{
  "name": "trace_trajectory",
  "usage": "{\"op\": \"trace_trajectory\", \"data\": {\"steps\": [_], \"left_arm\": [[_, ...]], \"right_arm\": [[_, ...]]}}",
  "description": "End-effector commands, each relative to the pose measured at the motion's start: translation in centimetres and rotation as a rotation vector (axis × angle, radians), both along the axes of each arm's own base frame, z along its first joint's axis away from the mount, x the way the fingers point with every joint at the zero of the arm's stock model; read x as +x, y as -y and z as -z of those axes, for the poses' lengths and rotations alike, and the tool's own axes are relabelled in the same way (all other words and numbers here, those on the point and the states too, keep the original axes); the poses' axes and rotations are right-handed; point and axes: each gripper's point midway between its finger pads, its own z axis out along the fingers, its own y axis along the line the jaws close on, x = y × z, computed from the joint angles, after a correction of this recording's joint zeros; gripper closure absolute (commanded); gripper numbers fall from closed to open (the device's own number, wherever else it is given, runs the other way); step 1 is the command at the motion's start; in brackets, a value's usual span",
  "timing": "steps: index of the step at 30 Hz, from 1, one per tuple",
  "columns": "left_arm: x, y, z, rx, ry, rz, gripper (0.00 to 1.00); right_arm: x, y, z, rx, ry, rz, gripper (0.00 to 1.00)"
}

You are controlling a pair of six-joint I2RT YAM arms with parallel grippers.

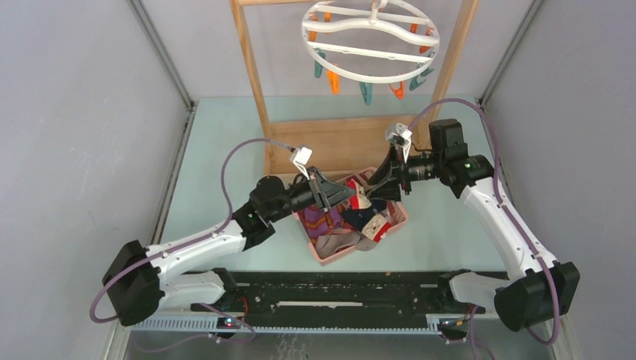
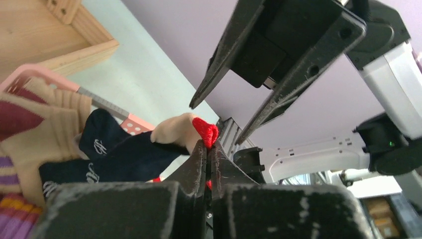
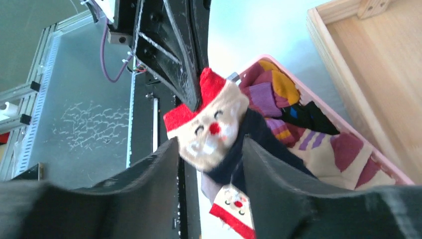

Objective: Clip the socks to the hanger
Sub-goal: Pick up the sock from the bin.

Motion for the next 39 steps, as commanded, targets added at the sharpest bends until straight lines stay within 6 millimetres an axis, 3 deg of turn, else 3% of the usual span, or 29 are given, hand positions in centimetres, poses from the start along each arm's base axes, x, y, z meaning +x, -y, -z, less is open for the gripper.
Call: {"op": "trace_trajectory", "data": {"steps": [1,5,10,13,21,27,30,32,35,36,39], "left_arm": [[1.6,-1.8,-3.3,-0.043,-0.088,-0.158,1.0],[3.0,-3.2,-2.5,-0.093,-0.439,-0.311,1.0],[3.0,-1.8,-2.8,-0.217,-0.726,-0.291,1.0],[3.3,-1.4,-3.2,-0.238,-0.763,-0.29,1.0],[3.5,-1.8,-3.8,-0.276,-0.761,-0.305,1.0],[3.4,-1.6,-4.1,-0.298,-0.768,-0.283,0.98],[3.4,-1.7,-4.1,-0.305,-0.766,-0.284,0.97],[3.3,-1.8,-4.1,-0.307,-0.764,-0.282,0.92],[3.2,-2.1,-3.9,-0.296,-0.75,-0.289,0.69],[3.1,-2.3,-3.8,-0.288,-0.736,-0.294,0.58],[3.0,-3.3,-3.6,-0.25,-0.645,-0.319,0.45]], "right_arm": [[0.5,1.1,-1.7,-0.02,0.148,0.021,0.35],[-0.9,1.0,-2.1,-0.096,0.322,-0.079,0.21],[-1.0,-1.3,-1.0,-0.231,0.451,-0.146,0.19],[0.2,-2.3,-0.8,-0.276,0.468,-0.091,0.21],[2.5,-2.7,-0.8,-0.325,0.477,0.043,0.44],[2.2,-3.5,-0.3,-0.312,0.462,0.025,0.56],[1.6,-3.8,-0.4,-0.295,0.447,0.003,0.7],[1.3,-3.8,-0.4,-0.282,0.435,-0.013,0.85],[0.8,-3.2,-0.9,-0.235,0.386,-0.029,0.99],[0.7,-2.9,-1.0,-0.214,0.367,-0.031,1.0],[0.1,-1.6,-1.5,-0.152,0.32,-0.045,1.0]]}}
